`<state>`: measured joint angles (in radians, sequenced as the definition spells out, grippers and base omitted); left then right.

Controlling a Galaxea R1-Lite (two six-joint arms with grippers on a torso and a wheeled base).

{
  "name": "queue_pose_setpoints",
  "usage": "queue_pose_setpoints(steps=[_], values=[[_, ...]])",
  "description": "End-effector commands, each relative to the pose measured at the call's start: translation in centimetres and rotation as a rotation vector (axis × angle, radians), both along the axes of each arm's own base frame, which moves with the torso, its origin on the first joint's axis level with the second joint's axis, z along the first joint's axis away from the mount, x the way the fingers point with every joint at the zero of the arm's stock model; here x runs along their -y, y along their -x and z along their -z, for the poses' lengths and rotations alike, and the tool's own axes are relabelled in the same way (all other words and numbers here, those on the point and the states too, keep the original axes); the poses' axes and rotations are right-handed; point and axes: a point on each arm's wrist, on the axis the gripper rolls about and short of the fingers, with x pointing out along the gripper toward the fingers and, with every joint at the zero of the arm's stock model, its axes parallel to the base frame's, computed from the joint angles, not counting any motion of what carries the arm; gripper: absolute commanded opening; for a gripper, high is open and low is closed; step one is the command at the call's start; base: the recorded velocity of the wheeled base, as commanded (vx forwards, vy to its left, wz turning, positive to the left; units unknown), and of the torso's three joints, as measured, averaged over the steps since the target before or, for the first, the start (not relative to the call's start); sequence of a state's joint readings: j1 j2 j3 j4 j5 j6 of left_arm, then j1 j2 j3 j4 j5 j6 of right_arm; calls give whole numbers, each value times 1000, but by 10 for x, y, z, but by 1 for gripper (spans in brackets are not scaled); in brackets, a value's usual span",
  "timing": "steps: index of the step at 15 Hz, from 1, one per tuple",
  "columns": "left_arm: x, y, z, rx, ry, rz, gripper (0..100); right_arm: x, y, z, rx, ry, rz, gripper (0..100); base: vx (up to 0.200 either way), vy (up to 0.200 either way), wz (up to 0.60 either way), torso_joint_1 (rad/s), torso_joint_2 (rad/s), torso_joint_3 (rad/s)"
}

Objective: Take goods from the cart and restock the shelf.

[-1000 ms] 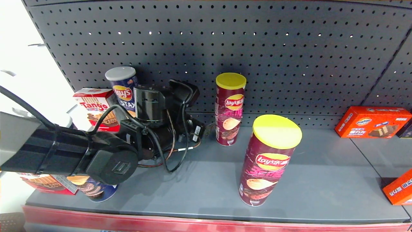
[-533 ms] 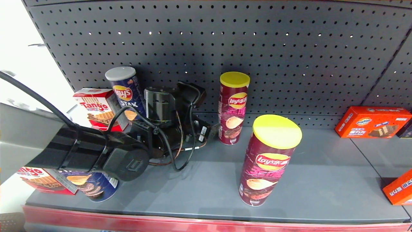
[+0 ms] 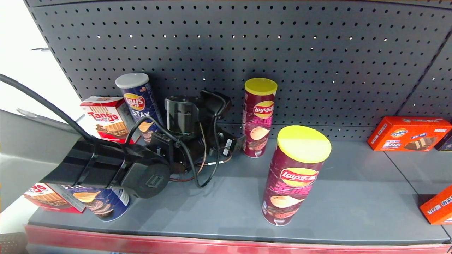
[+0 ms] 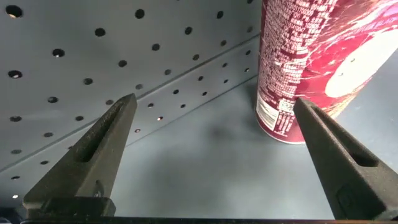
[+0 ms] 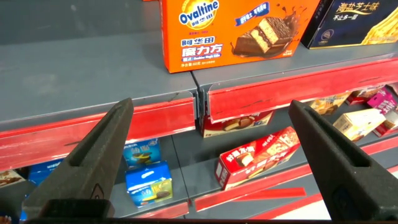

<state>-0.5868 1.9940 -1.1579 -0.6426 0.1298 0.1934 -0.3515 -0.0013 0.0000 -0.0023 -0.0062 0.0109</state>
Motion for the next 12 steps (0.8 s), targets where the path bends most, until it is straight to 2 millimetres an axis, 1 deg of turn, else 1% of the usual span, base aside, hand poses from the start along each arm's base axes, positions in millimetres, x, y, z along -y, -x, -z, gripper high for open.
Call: queue_pose_setpoints(steps=[1,3,4,7,9,12], values=[[0,1,2,-6,-4,0,100,0,0,0,-1,0,0,100,0,0,0,0,0,0],[-2,6,-2,-2,-2,0,100,0,0,0,-1,0,0,100,0,0,0,0,0,0],[-6,8,-2,-3,-6,-10,100,0,0,0,-1,0,0,100,0,0,0,0,0,0],[-16,5,-2,-5,-11,-61,100,0,0,0,-1,0,0,100,0,0,0,0,0,0],[-14,0,1,-7,-13,-71,100,0,0,0,-1,0,0,100,0,0,0,0,0,0],[-5,-8,6,-7,-13,-62,100,0,0,0,-1,0,0,100,0,0,0,0,0,0]])
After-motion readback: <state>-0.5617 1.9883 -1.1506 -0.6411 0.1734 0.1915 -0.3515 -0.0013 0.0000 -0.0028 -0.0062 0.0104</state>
